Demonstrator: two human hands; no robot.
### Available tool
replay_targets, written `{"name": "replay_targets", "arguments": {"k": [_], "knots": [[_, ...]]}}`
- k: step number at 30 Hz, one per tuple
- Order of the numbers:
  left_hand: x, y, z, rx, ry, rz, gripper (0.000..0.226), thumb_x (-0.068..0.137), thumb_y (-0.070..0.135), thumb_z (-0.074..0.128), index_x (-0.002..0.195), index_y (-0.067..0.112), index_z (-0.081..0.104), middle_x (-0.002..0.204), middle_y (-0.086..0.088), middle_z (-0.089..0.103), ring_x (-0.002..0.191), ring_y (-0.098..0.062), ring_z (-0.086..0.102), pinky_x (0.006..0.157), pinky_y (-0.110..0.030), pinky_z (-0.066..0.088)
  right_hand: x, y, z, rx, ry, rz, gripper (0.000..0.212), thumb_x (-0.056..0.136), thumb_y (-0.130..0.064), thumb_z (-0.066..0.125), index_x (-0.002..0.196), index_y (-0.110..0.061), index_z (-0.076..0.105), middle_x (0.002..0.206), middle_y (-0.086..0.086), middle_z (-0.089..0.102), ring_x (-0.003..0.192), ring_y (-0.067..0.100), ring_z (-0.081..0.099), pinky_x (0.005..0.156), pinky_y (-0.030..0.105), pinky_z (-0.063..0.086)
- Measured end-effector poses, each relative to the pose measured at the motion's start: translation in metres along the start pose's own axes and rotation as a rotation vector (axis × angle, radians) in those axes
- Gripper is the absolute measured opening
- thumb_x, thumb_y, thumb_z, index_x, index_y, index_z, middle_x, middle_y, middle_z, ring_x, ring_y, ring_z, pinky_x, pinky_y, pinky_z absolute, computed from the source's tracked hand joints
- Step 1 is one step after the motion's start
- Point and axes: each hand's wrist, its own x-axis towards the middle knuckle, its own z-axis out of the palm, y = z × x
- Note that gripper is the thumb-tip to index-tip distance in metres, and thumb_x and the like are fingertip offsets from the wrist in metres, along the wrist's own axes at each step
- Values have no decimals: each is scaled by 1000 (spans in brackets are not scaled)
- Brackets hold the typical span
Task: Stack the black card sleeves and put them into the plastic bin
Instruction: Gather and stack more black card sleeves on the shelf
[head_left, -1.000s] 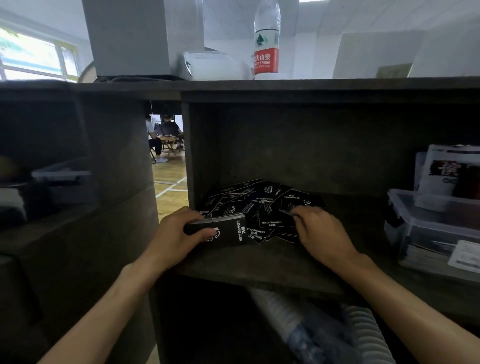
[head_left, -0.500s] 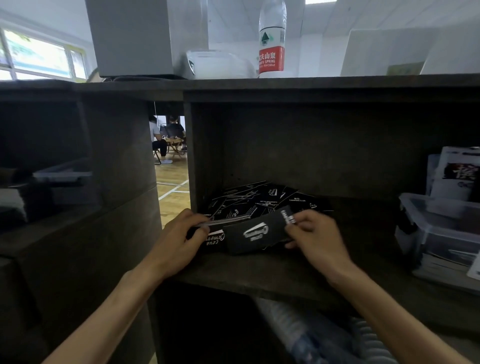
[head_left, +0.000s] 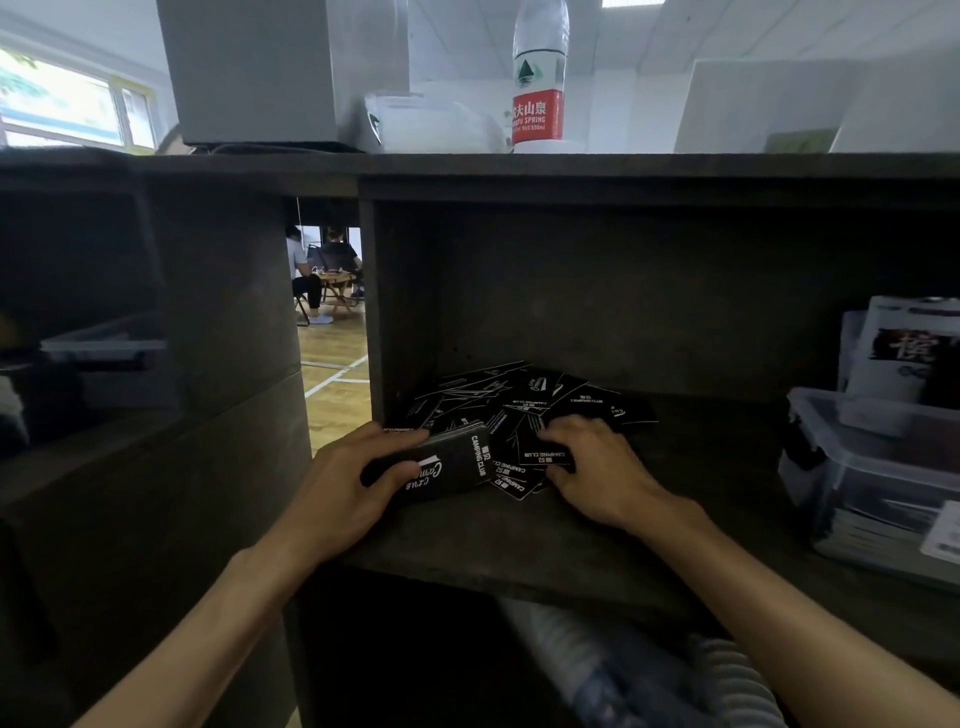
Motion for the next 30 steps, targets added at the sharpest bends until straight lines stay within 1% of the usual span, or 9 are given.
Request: {"name": "replay_targets", "arguments": {"k": [4, 7, 11, 13, 16, 20, 24, 26, 30], "knots": [[3, 3, 0, 149, 43, 47, 32, 88, 18, 72, 120, 26, 71, 89, 13, 60, 89, -12, 56, 83, -36, 40, -5, 7, 4, -135, 33, -117, 35, 98, -30, 54, 133, -23, 58, 134, -4, 59, 120, 18, 52, 102, 35, 37], [6, 7, 2, 206, 42, 63, 29, 87, 19, 71, 116, 24, 72, 94, 9, 63, 92, -16, 59, 83, -38, 42, -18, 10, -5, -91, 179, -137, 22, 98, -23, 52, 118, -23, 63, 111, -3, 66, 102, 17, 60, 88, 34, 46], [2, 11, 6, 160, 53, 59, 26, 88, 18, 68, 113, 22, 70, 101, 9, 63, 94, -11, 59, 79, -35, 52, -38, 19, -30, 15, 531, -42, 10, 94, -19, 57, 101, -26, 61, 94, -8, 59, 83, 8, 56, 69, 26, 46], [1, 11, 7, 187, 48, 39, 26, 88, 19, 68, 114, 25, 68, 101, 11, 63, 94, -11, 57, 78, -35, 51, -48, 23, -42, 235, 636, 49, 12, 95, -24, 54, 95, -36, 57, 90, -16, 58, 81, 2, 57, 65, 15, 45], [2, 10, 7, 217, 25, 28, 27, 90, 20, 64, 116, 25, 66, 100, 10, 62, 92, -12, 54, 75, -34, 48, -50, 16, -43, 722, 536, 202, 17, 98, -25, 54, 92, -40, 61, 91, -23, 65, 78, -2, 64, 60, 17, 48], [0, 10, 7, 206, 25, 30, 27, 92, 22, 57, 117, 25, 65, 102, 10, 62, 96, -12, 54, 77, -37, 49, -32, -16, -16, 871, 265, 238, 15, 98, -17, 56, 89, -23, 67, 79, -9, 71, 62, 1, 64, 57, 19, 47], [-1, 12, 5, 184, 4, 37, 41, 92, 47, 37, 116, 29, 64, 104, 14, 61, 96, -6, 52, 77, -35, 49, -16, -46, 3, 750, 137, 213, 13, 96, -23, 61, 84, -21, 66, 74, -3, 70, 64, 6, 66, 62, 25, 48], [-1, 11, 5, 192, 13, 37, 41, 90, 58, 45, 115, 31, 64, 103, 16, 60, 94, -4, 51, 77, -31, 48, -13, -54, 10, 518, 118, 155, 19, 93, -35, 64, 78, -23, 64, 77, -6, 66, 71, 5, 62, 66, 22, 46], [0, 8, 8, 190, 57, 84, 29, 87, 34, 71, 115, 25, 68, 101, 13, 63, 92, -9, 55, 75, -36, 51, -4, -56, 10, 217, 63, 171, 34, 81, -57, 69, 72, -26, 60, 81, -9, 60, 78, 10, 59, 64, 29, 43]]}}
